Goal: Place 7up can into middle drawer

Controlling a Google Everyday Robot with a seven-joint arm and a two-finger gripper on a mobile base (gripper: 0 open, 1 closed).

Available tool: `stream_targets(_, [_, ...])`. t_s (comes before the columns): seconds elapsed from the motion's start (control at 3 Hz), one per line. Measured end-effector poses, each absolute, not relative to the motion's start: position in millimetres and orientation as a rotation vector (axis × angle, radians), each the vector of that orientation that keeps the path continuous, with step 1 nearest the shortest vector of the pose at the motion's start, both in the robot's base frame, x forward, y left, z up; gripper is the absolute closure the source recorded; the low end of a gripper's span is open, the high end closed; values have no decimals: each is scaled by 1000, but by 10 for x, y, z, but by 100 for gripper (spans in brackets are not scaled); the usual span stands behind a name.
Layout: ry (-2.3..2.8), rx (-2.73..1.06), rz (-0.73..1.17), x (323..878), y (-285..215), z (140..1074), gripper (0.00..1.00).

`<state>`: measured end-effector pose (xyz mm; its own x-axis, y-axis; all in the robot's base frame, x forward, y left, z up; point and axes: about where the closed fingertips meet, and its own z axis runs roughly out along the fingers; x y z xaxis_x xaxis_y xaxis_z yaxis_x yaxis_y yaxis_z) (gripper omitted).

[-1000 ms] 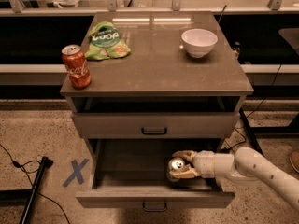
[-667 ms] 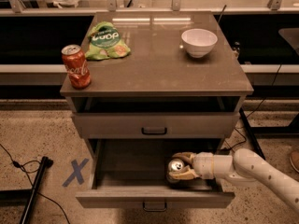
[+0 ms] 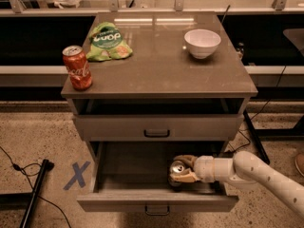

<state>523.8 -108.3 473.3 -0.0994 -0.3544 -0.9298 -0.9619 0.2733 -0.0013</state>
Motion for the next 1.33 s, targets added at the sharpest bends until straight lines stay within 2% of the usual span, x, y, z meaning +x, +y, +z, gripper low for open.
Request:
stream_targets(0.33, [1630,-1236,843,5235,-1059,4727,11])
stream_targets(0.67, [1629,-1237,846,5233,-1041,4725,0])
stream_targets(1.0, [1628,-1237,846,5233,-1041,4728,0])
stream_targets(1.33, [1601,-1251,792,5149,-1094,5149,0])
